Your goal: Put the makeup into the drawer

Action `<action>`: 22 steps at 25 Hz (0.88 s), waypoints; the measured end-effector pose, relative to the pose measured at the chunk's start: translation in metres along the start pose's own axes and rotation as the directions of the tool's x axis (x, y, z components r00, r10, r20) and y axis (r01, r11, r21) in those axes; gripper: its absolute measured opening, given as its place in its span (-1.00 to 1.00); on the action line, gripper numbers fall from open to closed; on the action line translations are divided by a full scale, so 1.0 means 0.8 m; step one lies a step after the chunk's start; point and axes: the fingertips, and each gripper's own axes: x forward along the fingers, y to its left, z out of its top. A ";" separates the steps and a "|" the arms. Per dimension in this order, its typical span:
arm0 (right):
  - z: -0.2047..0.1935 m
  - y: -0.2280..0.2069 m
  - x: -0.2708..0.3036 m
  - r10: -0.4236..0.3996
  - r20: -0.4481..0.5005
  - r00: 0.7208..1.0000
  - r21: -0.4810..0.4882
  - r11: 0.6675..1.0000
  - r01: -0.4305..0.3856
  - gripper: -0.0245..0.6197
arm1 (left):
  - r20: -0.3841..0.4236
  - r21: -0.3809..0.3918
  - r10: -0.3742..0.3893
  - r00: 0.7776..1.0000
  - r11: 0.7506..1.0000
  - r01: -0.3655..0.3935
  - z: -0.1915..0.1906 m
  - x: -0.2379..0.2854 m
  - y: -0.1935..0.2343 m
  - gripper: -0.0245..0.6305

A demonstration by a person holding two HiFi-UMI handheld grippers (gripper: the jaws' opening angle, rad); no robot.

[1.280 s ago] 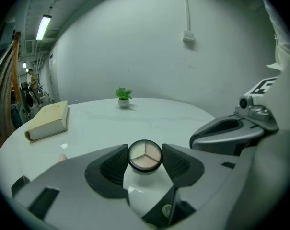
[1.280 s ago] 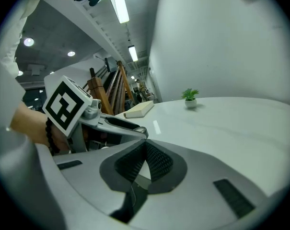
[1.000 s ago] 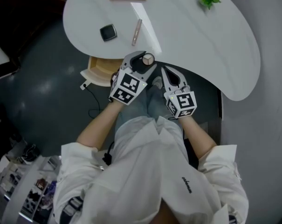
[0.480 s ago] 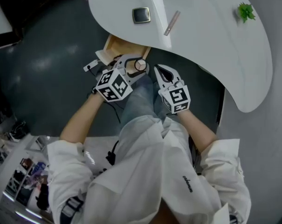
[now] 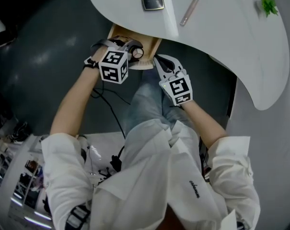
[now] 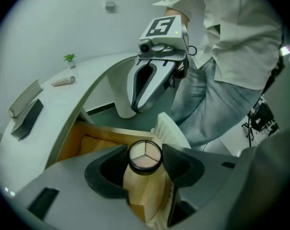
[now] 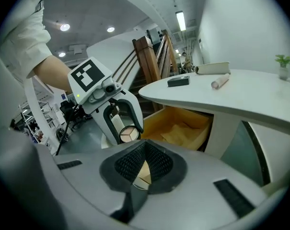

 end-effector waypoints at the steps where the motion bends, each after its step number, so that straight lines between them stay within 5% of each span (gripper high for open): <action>1: -0.002 -0.003 0.005 -0.004 0.001 1.000 0.002 1.000 0.004 -0.87 | -0.013 0.030 -0.023 1.000 0.999 0.024 -0.002 0.006 0.000 -0.20; 7: -0.020 -0.017 0.023 -0.040 -0.007 0.999 0.020 0.999 0.040 -0.87 | -0.072 0.157 -0.118 0.990 0.979 0.128 -0.018 0.047 -0.001 -0.20; 22: -0.051 -0.042 0.008 -0.068 0.001 0.998 0.096 0.993 0.067 -0.87 | -0.121 0.144 -0.167 0.979 0.973 0.183 -0.054 0.142 0.015 -0.19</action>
